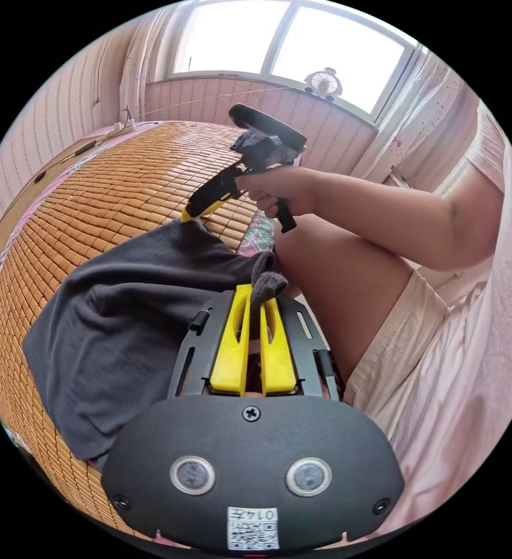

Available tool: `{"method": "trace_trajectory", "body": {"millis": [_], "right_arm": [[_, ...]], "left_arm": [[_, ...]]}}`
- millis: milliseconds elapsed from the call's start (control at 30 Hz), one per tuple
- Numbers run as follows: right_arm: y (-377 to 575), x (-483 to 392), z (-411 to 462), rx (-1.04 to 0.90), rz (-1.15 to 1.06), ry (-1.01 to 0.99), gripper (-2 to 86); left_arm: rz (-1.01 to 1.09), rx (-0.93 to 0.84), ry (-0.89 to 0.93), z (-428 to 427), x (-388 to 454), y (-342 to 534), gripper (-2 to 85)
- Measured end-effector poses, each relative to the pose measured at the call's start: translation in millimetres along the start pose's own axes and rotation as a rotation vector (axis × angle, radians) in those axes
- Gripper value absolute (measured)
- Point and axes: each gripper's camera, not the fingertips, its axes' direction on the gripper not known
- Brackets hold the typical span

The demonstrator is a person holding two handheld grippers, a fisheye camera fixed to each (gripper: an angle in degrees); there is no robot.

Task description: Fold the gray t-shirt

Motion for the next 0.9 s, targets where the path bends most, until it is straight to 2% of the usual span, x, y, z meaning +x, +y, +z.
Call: {"method": "trace_trajectory", "body": {"millis": [33,100,300,467,567,667,833,900], "right_arm": [[0,-2,0,-0.010,-0.016,0.027,6.4],[3,3,-12,0.041,-0.027,-0.065,3.0],[14,50,-77,0.184,0.067,-0.208,1.9],[20,68,-123,0.238,0.103,-0.183,1.8],[14,57,-138,0.260,0.073,-0.168,1.8],[-7,34,-138,0.250,-0.009,-0.233,1.8],[-66,-22,-101,0.152,-0.116,-0.319,2.0],[-102,-65,-68,0.087,-0.171,-0.290,2.2]], "left_arm": [[0.000,0.000,-0.005,-2,-1,0,-0.6],[-0.001,0.009,-0.005,-9,-5,-1,-0.7],[0.058,0.128,0.075,-30,-5,-25,-0.7],[0.069,0.256,0.166,-41,-1,-50,-0.6],[-0.019,0.334,0.206,-56,-16,-49,-0.6],[-0.144,0.386,0.226,-80,-45,-35,-0.7],[-0.394,0.427,0.158,-124,-104,4,-0.7],[-0.490,0.442,0.082,-132,-131,23,-0.4]]}}
